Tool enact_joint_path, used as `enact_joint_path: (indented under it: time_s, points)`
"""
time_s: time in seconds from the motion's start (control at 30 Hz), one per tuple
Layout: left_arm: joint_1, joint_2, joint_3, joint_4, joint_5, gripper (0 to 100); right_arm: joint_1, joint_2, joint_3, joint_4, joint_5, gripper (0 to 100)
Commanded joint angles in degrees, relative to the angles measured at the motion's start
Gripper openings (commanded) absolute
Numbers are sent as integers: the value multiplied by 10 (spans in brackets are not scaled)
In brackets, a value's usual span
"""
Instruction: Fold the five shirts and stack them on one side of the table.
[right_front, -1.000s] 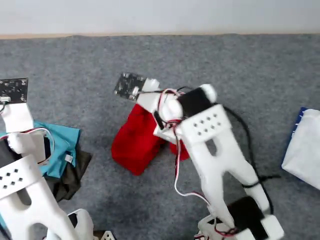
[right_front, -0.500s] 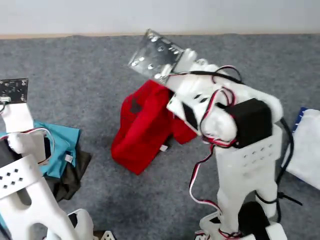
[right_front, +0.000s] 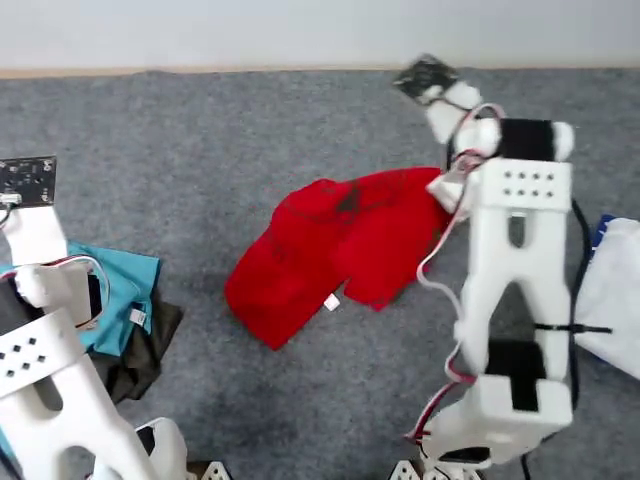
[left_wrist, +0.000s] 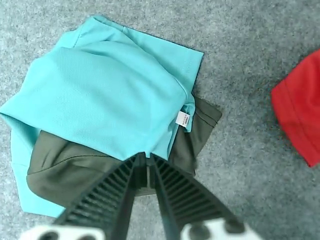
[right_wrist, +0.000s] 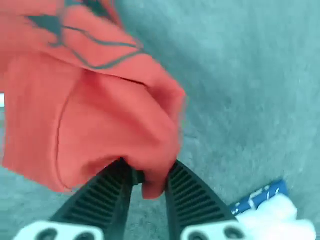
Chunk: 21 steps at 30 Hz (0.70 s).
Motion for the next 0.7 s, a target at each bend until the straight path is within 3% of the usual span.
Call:
enact_joint_path:
  time_s: [0.0,0.1,0.3,0.5,0.67]
  points:
    - [1,-9,-2,-2,-2,18,44,23,-5,-29,28,12]
    - [2,-9,-2,-3,-2,18,68,30,-5,-18,50,52]
    - [2,-9,-2,-4,-4,18,68,10,-54,87,82,312]
    - [55,-9,-2,-5,-2,18,-1,-58,-85,124,82,278]
    - [84,-8,-2,-5,-1,18,-54,-70,2,124,80,275]
